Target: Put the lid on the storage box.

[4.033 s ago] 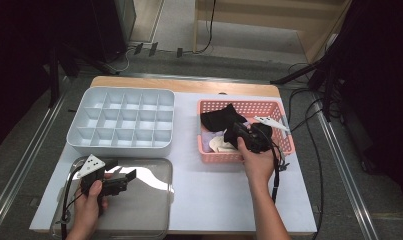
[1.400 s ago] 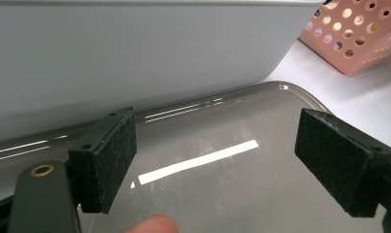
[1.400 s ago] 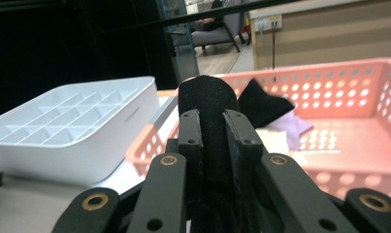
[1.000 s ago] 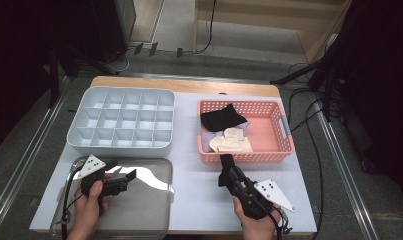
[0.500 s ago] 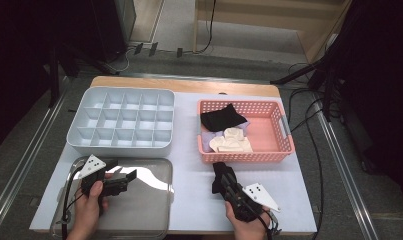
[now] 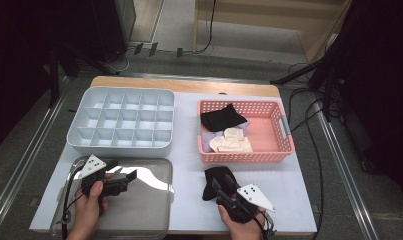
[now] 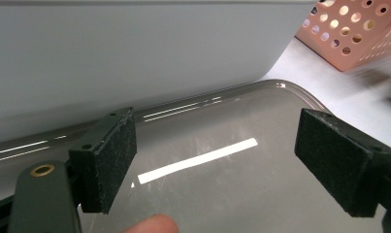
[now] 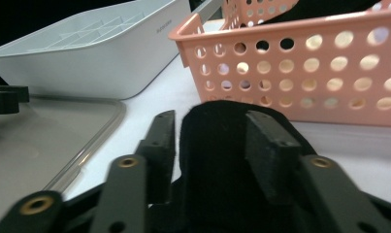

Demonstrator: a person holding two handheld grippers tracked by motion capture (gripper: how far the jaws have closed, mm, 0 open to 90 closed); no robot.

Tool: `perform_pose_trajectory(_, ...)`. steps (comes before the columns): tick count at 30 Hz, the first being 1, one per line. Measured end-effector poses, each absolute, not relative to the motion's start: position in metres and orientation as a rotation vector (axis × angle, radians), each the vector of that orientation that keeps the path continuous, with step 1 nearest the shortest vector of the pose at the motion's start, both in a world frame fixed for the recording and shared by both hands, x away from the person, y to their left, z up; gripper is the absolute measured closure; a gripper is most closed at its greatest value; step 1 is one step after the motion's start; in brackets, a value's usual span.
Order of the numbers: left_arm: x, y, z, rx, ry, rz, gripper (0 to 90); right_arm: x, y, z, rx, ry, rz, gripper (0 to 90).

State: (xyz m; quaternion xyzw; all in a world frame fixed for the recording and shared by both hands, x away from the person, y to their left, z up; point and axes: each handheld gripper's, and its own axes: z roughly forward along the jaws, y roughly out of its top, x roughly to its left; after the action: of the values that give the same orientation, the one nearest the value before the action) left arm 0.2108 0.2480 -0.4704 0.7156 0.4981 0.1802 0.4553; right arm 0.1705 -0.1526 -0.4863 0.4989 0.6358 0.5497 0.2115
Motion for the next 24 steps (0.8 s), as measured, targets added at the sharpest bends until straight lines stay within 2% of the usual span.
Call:
perform_pose_trajectory(7, 0.211, 0.248, -0.47, 1.766, 1.227, 0.44, 16.2, 0.173, -0.156, -0.481, 1.371, 1.739, 1.533, 38.4)
perform_pose_trajectory(16, 0.21, 0.248, -0.47, 1.76, 1.226, 0.444, 16.2, 0.176, -0.168, -0.465, 1.39, 1.672, 1.534, 36.9)
perform_pose_trajectory(24, 0.21, 0.248, -0.47, 1.756, 1.224, 0.452, 16.2, 0.187, -0.177, -0.45, 1.4, 1.638, 1.519, 39.0)
